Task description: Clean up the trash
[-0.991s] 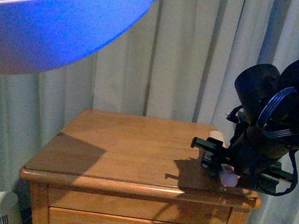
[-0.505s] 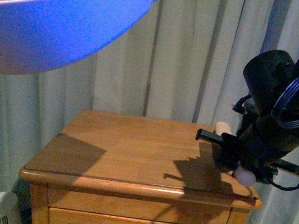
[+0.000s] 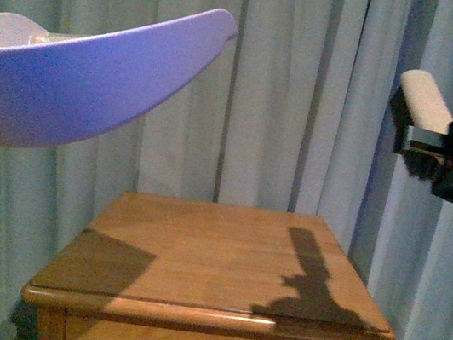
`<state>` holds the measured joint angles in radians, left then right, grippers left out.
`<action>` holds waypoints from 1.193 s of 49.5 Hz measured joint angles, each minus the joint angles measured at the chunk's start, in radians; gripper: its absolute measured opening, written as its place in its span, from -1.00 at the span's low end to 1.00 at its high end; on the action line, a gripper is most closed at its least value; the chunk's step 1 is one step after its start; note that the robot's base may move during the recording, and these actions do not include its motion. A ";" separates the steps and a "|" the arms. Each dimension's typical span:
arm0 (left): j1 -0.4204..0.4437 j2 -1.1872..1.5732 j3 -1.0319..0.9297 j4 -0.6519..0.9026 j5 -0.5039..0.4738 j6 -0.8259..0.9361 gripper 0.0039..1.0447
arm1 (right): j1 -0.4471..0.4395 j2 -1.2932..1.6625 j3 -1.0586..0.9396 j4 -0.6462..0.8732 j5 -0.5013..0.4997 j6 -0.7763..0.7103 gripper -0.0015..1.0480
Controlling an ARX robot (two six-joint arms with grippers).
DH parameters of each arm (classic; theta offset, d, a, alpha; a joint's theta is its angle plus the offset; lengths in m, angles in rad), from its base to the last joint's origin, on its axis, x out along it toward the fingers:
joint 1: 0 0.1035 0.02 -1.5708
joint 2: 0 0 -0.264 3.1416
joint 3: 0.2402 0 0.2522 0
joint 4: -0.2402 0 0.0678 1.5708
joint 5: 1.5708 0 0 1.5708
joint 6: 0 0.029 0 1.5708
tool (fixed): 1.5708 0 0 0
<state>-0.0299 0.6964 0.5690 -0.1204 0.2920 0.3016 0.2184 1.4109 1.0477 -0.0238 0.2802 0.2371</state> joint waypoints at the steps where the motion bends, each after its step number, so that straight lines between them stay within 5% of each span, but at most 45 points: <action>1: 0.000 0.000 0.000 0.000 0.000 0.000 -0.48 | 0.001 -0.016 -0.012 0.002 0.005 -0.004 -0.63; 26: 0.000 0.000 0.000 0.000 0.000 0.000 -0.48 | 0.113 -0.587 -0.443 0.017 0.225 -0.073 -0.63; 59: 0.000 0.000 0.000 0.000 0.000 0.000 -0.48 | 0.185 -0.659 -0.490 0.028 0.273 -0.099 -0.63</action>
<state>-0.0299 0.6964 0.5690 -0.1204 0.2920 0.3016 0.4030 0.7517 0.5579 0.0040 0.5533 0.1379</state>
